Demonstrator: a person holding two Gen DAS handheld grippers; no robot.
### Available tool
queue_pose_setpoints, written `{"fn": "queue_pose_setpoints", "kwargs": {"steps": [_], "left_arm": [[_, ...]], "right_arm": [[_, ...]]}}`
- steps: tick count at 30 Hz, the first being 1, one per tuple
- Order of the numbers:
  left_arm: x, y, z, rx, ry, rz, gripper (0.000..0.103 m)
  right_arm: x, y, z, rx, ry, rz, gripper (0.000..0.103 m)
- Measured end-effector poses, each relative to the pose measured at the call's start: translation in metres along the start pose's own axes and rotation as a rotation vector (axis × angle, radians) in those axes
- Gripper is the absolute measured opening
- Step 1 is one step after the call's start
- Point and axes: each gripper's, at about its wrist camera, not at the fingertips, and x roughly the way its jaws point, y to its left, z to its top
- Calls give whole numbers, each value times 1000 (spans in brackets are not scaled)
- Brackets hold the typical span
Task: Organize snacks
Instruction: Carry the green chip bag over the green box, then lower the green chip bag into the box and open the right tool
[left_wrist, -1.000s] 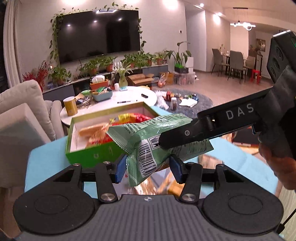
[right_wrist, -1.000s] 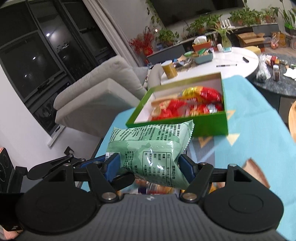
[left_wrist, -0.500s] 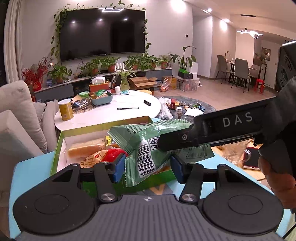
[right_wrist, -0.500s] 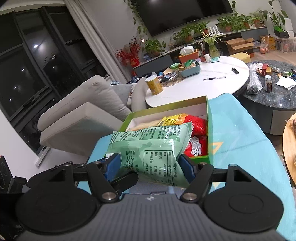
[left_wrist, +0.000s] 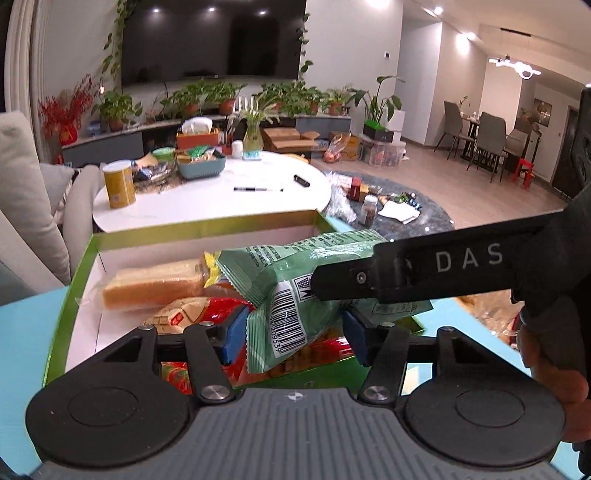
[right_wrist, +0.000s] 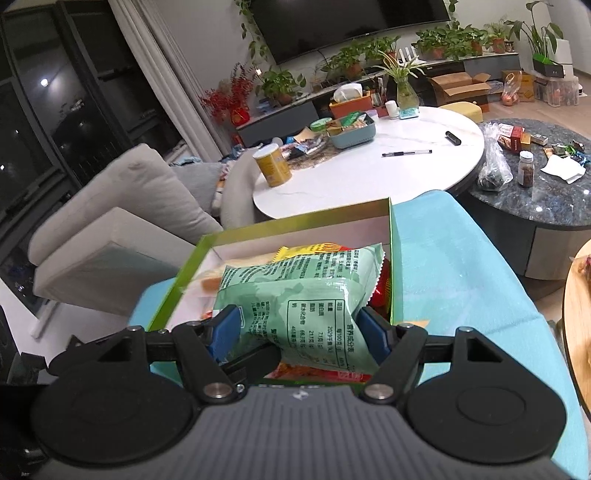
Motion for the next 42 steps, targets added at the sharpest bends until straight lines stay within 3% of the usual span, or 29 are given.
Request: {"fn": "queue_pose_setpoints", "kwargs": {"steps": [10, 14, 20, 42], "left_arm": [[12, 30, -11, -50, 52, 15, 57], [10, 29, -11, -37, 49, 42, 56], [-7, 22, -11, -30, 24, 46, 68], [-98, 2, -16, 4, -86, 110, 83]], "right_arm": [[32, 3, -7, 10, 69, 36, 57], [33, 9, -6, -33, 54, 10, 57], [18, 7, -8, -22, 27, -10, 59], [-54, 46, -28, -83, -38, 77, 61]]}}
